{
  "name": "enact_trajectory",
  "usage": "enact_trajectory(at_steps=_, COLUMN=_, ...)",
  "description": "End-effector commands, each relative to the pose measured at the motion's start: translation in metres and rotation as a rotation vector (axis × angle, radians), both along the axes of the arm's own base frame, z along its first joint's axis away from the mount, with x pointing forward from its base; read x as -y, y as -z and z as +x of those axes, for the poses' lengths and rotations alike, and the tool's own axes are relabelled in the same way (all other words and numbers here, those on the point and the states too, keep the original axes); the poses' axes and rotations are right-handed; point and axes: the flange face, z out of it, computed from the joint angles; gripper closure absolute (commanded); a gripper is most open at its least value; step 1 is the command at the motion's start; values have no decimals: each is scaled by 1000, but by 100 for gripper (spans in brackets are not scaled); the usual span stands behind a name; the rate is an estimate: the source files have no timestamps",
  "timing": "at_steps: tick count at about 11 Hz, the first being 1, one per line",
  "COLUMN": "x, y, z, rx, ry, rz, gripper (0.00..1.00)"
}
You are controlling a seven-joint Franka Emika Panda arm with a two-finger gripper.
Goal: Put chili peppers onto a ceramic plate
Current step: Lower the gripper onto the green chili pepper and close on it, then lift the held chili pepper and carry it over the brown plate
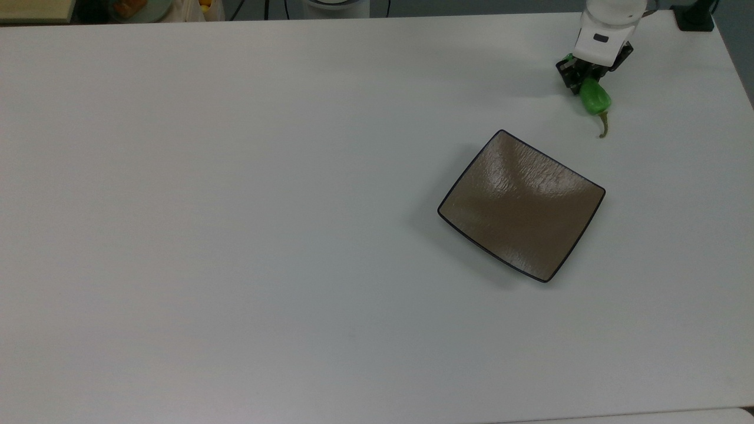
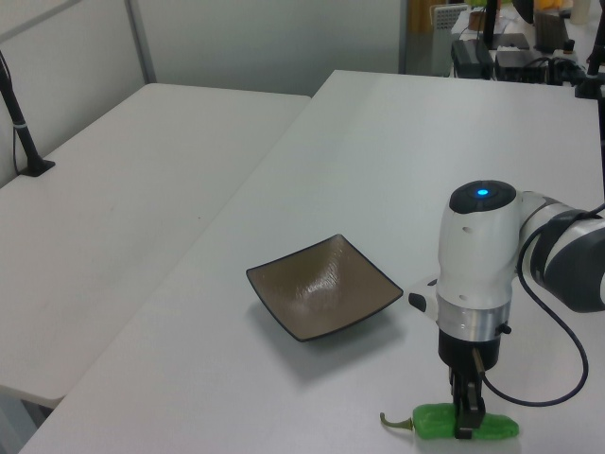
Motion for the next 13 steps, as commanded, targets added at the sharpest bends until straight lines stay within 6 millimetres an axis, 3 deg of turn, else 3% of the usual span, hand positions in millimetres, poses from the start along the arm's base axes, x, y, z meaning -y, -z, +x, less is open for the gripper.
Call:
enact_trajectory(at_steps=1, x=12, y=-26, z=10, rx=51, ry=-61, rz=6, gripper=94)
enact_trajectory(at_steps=4, x=27, y=-71, z=41, rx=0, ry=-146, rz=-48, gripper=94)
enact_trajectory(at_steps=7, x=46, y=-96, z=55, rx=-74, ry=-308, rz=-113, gripper=94)
enact_trajectory(at_steps=11, x=91, y=-122, z=125, rx=21, ry=-199, rz=-89, gripper=94)
enact_trajectory(at_steps=13, x=107, y=-123, z=150, rx=82, ry=-149, rz=-69, gripper=94)
